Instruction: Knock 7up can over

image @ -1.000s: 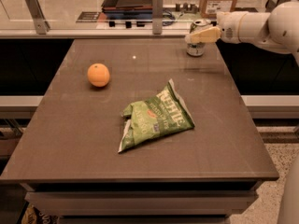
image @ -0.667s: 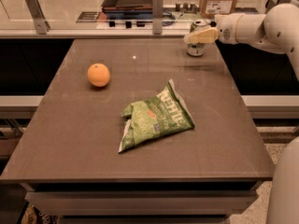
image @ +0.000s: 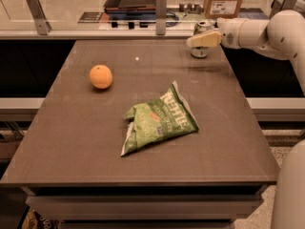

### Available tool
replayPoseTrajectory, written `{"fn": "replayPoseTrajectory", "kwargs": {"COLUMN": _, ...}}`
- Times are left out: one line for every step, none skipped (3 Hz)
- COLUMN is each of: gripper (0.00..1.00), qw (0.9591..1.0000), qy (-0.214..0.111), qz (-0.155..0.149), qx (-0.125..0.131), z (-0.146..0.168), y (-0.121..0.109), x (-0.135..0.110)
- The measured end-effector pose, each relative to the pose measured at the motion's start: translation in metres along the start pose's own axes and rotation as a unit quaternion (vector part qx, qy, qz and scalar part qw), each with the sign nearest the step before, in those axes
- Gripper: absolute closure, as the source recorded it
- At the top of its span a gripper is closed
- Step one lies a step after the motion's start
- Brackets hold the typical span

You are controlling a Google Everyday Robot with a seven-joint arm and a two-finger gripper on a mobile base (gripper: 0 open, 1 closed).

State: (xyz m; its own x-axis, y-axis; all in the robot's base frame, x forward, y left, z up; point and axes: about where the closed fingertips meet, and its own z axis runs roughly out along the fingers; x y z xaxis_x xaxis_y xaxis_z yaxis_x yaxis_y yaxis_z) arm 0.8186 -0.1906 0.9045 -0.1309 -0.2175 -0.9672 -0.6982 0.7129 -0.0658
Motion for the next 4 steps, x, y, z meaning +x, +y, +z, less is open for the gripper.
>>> {"fn": "replayPoseTrajectory", "kwargs": {"gripper": 0.0, "qw": 0.9994, "qy": -0.025, "qz": 0.005, "qx": -0.022, "z": 0.007, "y": -0.003, "x": 0.012}}
{"fn": "replayPoseTrajectory", "kwargs": {"gripper": 0.0, "qw": 0.9983, "qy": -0.046, "qz": 0.005, "qx": -0.035, "z": 0.003, "y": -0.009, "x": 0.019}}
{"fn": "replayPoseTrajectory", "kwargs": {"gripper": 0.0, "qw": 0.997, "qy": -0.065, "qz": 0.006, "qx": -0.04, "z": -0.001, "y": -0.018, "x": 0.023}}
{"fn": "replayPoseTrajectory", "kwargs": {"gripper": 0.18, "qw": 0.997, "qy": -0.065, "qz": 0.005, "qx": -0.042, "z": 0.002, "y": -0.016, "x": 0.022}}
